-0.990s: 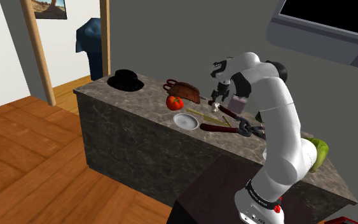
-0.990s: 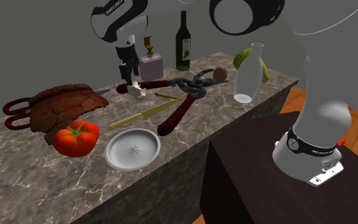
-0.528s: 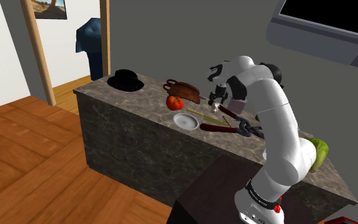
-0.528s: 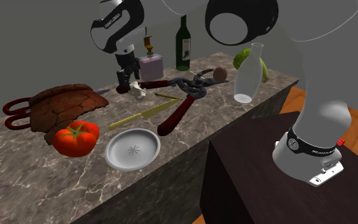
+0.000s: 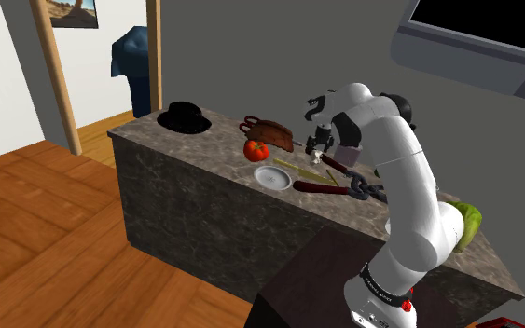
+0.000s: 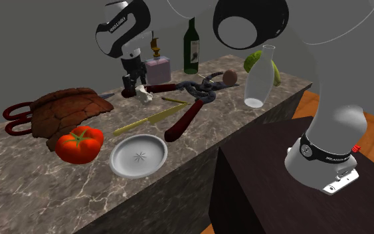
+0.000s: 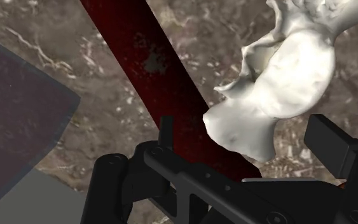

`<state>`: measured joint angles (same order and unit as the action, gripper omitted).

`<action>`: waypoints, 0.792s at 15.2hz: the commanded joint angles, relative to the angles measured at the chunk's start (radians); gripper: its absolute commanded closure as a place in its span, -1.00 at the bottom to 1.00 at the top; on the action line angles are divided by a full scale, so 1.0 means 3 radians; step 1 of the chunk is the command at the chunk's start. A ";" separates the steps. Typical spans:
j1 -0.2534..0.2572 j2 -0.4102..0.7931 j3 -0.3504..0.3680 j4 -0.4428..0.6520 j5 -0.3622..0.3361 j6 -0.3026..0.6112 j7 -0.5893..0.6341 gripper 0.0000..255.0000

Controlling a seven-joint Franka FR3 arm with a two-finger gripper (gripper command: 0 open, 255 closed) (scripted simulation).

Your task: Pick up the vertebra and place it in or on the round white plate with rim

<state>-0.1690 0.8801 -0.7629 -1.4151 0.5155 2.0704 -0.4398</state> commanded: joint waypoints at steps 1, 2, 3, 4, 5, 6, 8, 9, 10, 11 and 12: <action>0.0000 0.0000 0.0000 0.0000 0.0000 0.0000 0.0000 1.00; 0.0000 0.0000 0.0000 0.0000 0.0000 0.0000 0.0000 1.00; -0.0002 0.0002 0.0000 0.0005 0.0000 -0.0003 0.0001 1.00; -0.0003 -0.0003 -0.0002 -0.0004 -0.0001 0.0001 -0.0005 1.00; -0.0003 -0.0001 -0.0001 -0.0002 0.0000 0.0001 -0.0004 1.00; -0.0004 -0.0006 -0.0003 -0.0007 -0.0001 0.0001 -0.0009 1.00; -0.0007 -0.0006 -0.0003 -0.0005 -0.0001 -0.0001 -0.0012 1.00; -0.0008 -0.0005 -0.0003 -0.0003 -0.0001 -0.0002 -0.0012 1.00; 0.0000 0.0000 0.0000 0.0000 0.0000 0.0000 0.0000 1.00; 0.0006 -0.0022 -0.0013 0.0007 -0.0012 -0.0028 0.0004 1.00; 0.0011 -0.0044 -0.0025 0.0014 -0.0025 -0.0056 0.0008 1.00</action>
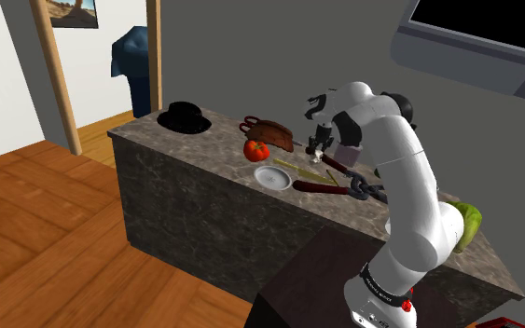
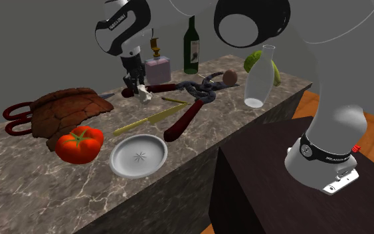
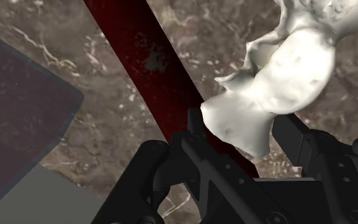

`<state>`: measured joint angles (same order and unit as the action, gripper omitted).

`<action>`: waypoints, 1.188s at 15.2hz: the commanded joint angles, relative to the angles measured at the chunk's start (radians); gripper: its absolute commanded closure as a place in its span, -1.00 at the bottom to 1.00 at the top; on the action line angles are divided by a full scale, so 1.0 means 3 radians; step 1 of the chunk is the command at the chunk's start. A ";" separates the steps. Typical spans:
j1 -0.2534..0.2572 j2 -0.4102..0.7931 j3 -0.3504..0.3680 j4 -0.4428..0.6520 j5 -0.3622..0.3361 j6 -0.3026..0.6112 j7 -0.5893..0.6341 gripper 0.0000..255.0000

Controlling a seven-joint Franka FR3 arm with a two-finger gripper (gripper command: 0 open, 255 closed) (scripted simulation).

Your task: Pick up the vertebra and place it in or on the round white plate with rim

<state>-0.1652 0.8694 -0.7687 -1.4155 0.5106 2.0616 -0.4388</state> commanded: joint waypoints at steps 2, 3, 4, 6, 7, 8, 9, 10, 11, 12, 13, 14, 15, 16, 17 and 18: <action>0.0009 -0.0051 -0.0030 0.0034 -0.0033 -0.0084 0.0012 1.00; 0.0013 -0.0072 -0.0042 0.0044 -0.0046 -0.0113 0.0016 1.00; 0.0017 -0.0092 -0.0053 0.0056 -0.0058 -0.0143 0.0020 1.00; 0.0024 -0.0131 -0.0076 0.0081 -0.0082 -0.0203 0.0029 1.00; 0.0027 -0.0150 -0.0087 0.0095 -0.0094 -0.0234 0.0033 1.00; 0.0029 -0.0169 -0.0097 0.0110 -0.0106 -0.0265 0.0037 1.00; 0.0031 -0.0187 -0.0108 0.0126 -0.0118 -0.0297 0.0041 1.00; 0.0033 -0.0205 -0.0118 0.0143 -0.0129 -0.0329 0.0046 1.00; 0.0034 -0.0222 -0.0127 0.0162 -0.0141 -0.0361 0.0050 1.00; 0.0035 -0.0238 -0.0137 0.0181 -0.0152 -0.0393 0.0054 1.00; 0.0035 -0.0254 -0.0146 0.0201 -0.0163 -0.0427 0.0059 1.00; 0.0035 -0.0270 -0.0155 0.0222 -0.0174 -0.0460 0.0063 1.00; 0.0034 -0.0285 -0.0163 0.0244 -0.0184 -0.0494 0.0067 1.00; 0.0035 -0.0286 -0.0164 0.0244 -0.0184 -0.0495 0.0067 1.00; 0.0160 -0.0372 -0.0194 0.0091 -0.0214 -0.0443 0.0108 1.00; 0.0283 -0.0456 -0.0225 -0.0052 -0.0245 -0.0394 0.0153 1.00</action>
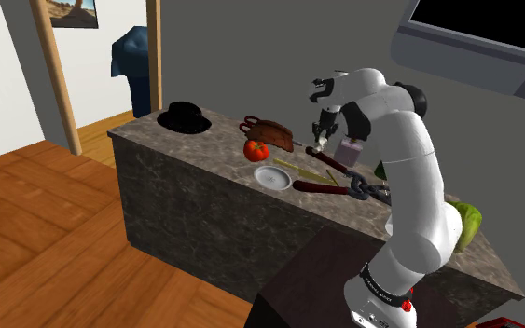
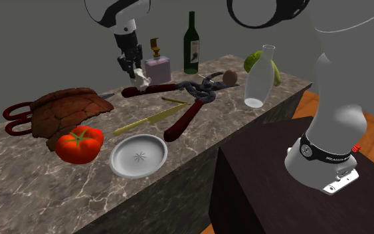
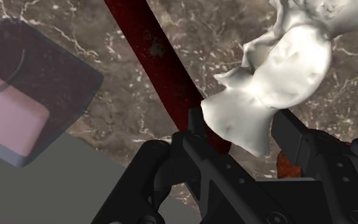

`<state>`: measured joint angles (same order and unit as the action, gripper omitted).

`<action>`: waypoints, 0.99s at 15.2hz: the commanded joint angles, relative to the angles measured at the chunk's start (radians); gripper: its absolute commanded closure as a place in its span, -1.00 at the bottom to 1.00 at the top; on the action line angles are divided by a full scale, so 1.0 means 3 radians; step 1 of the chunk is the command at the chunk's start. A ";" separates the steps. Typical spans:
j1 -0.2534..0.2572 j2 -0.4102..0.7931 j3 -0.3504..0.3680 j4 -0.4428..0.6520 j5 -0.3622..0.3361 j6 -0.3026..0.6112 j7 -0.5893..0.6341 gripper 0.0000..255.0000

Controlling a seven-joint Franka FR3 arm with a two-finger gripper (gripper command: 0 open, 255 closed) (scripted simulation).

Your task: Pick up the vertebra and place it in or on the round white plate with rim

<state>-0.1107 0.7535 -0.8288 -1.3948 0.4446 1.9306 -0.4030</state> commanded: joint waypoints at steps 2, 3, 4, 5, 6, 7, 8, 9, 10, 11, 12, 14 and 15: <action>0.0342 -0.0228 -0.0085 -0.0384 -0.0090 0.0128 0.0134 1.00; 0.0460 -0.0304 -0.0114 -0.0504 -0.0124 0.0167 0.0190 1.00; 0.0577 -0.0378 -0.0143 -0.0617 -0.0159 0.0202 0.0250 1.00; 0.0693 -0.0449 -0.0172 -0.0724 -0.0194 0.0235 0.0312 1.00; 0.0808 -0.0519 -0.0201 -0.0825 -0.0231 0.0266 0.0378 1.00; 0.0922 -0.0588 -0.0228 -0.0921 -0.0268 0.0294 0.0447 1.00; 0.1035 -0.0654 -0.0255 -0.1012 -0.0306 0.0320 0.0518 1.00; 0.1147 -0.0719 -0.0282 -0.1097 -0.0345 0.0343 0.0592 1.00; 0.1258 -0.0783 -0.0307 -0.1178 -0.0384 0.0365 0.0669 1.00; 0.1368 -0.0845 -0.0332 -0.1254 -0.0424 0.0384 0.0748 1.00; 0.1476 -0.0906 -0.0356 -0.1325 -0.0464 0.0401 0.0830 1.00; 0.1689 -0.1023 -0.0399 -0.1455 -0.0545 0.0429 0.0999 1.00; 0.1793 -0.1079 -0.0419 -0.1513 -0.0586 0.0440 0.1087 1.00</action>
<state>0.3969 0.4425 -0.9513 -1.8279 0.2773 2.0533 -0.1036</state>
